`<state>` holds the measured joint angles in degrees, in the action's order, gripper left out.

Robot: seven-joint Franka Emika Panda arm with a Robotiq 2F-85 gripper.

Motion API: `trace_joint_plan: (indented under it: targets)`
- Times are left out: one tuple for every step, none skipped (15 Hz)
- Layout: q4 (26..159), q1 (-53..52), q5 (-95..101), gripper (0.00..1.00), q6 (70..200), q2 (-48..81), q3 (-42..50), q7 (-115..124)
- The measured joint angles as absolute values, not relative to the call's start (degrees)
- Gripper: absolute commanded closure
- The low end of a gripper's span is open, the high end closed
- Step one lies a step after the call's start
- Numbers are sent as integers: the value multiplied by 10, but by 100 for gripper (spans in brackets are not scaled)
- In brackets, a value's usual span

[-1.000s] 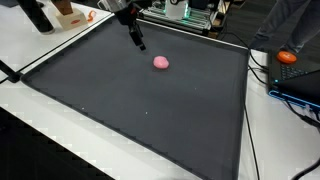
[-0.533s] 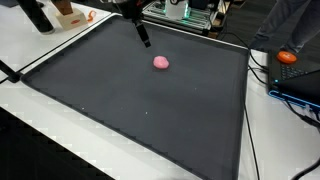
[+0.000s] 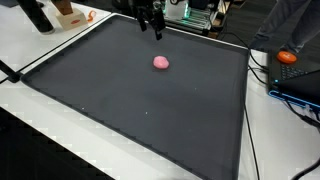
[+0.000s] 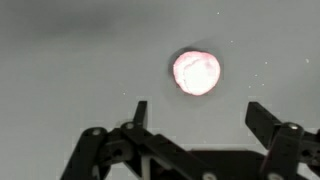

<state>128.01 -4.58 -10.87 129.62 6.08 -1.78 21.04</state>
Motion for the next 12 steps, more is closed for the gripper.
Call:
trace_joint_plan:
  targets:
    - [1277, -50, -100, 0, 1296, 55, -23, 196]
    - [1275, -53, -94, 0, 1296, 50, -29, 180]
    - [1274, -57, -92, 0, 1296, 44, -36, 160]
    - [1273, -60, -89, 0, 1296, 38, -41, 141]
    - [1273, -63, -83, 0, 1297, 33, -46, 124]
    - [1273, -66, -79, 0, 1297, 27, -49, 114]
    - [1273, -67, -77, 0, 1297, 24, -51, 109]
    - [1273, -68, -76, 0, 1297, 22, -51, 105]
    - [1273, -67, -76, 0, 1297, 22, -51, 102]
    - [1273, -67, -76, 0, 1297, 22, -51, 101]
    - [1273, -67, -76, 0, 1297, 22, -51, 100]
    - [1273, -67, -76, 0, 1297, 22, -51, 100]
